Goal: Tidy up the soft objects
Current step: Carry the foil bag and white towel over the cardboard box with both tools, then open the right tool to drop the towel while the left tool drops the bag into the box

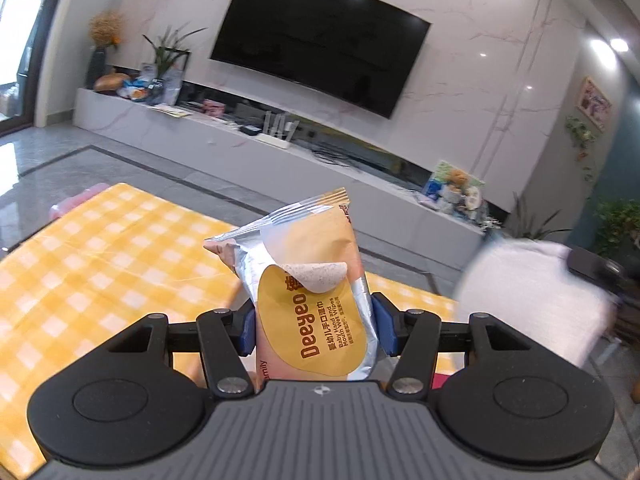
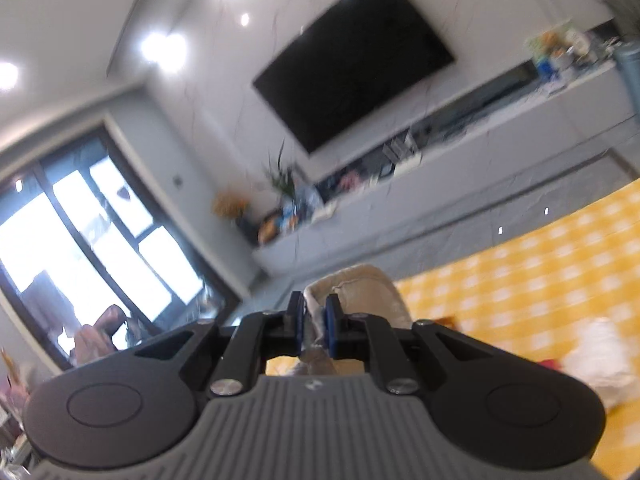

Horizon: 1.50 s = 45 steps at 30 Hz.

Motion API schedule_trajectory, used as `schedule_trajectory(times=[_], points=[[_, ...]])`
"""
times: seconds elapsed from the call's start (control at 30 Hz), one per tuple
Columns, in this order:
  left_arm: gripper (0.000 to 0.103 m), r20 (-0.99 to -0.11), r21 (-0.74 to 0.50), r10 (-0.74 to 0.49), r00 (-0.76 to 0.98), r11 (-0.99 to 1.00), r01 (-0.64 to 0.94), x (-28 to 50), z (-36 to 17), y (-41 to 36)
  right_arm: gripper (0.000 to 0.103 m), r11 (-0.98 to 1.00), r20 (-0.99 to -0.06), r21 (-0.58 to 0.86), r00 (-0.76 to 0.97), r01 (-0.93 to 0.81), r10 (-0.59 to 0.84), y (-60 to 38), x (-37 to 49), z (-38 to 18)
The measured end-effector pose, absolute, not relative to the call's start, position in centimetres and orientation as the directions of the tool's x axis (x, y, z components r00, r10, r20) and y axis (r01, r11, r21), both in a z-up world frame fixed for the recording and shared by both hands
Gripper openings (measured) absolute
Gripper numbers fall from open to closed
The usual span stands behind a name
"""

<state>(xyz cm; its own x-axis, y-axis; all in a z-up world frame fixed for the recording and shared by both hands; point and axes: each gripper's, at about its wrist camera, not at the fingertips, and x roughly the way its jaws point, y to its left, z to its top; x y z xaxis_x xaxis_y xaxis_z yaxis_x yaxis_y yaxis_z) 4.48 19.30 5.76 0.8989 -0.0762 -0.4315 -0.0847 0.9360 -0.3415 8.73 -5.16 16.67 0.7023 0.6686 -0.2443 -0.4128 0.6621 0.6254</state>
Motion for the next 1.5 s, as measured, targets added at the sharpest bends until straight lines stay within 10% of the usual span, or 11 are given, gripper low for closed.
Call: schedule_trajectory(times=[0.33, 0.6, 0.77, 0.93, 1.5], points=[[0.064, -0.475, -0.306, -0.002, 0.880, 0.938, -0.163, 4.4, 4.5, 21.8, 0.009, 0.696, -0.493, 0.597, 0.502, -0.398, 0.711, 7.4, 18.5, 12.4], [0.064, -0.497, -0.297, -0.025, 0.868, 0.944, -0.143, 5.3, 3.6, 21.5, 0.009, 0.887, -0.768, 0.315, 0.459, -0.337, 0.447, 10.5, 22.1, 6.1], [0.064, -0.517, -0.272, -0.029, 0.856, 0.953, -0.133, 6.0, 3.1, 20.6, 0.011, 0.924, -0.799, 0.042, 0.542, -0.379, 0.259, 11.8, 21.6, 5.4], [0.064, -0.528, -0.231, -0.017, 0.849, 0.965, -0.125, 7.3, 2.8, 19.7, 0.057, 0.913, -0.774, 0.002, 0.577, -0.408, 0.260, 10.6, 20.7, 5.9], [0.066, -0.646, -0.077, 0.128, 0.752, 0.970, -0.231, 13.0, -0.4, 16.9, 0.062, 0.903, -0.654, 0.108, 0.655, -0.416, 0.380, 2.2, 13.4, 11.1]])
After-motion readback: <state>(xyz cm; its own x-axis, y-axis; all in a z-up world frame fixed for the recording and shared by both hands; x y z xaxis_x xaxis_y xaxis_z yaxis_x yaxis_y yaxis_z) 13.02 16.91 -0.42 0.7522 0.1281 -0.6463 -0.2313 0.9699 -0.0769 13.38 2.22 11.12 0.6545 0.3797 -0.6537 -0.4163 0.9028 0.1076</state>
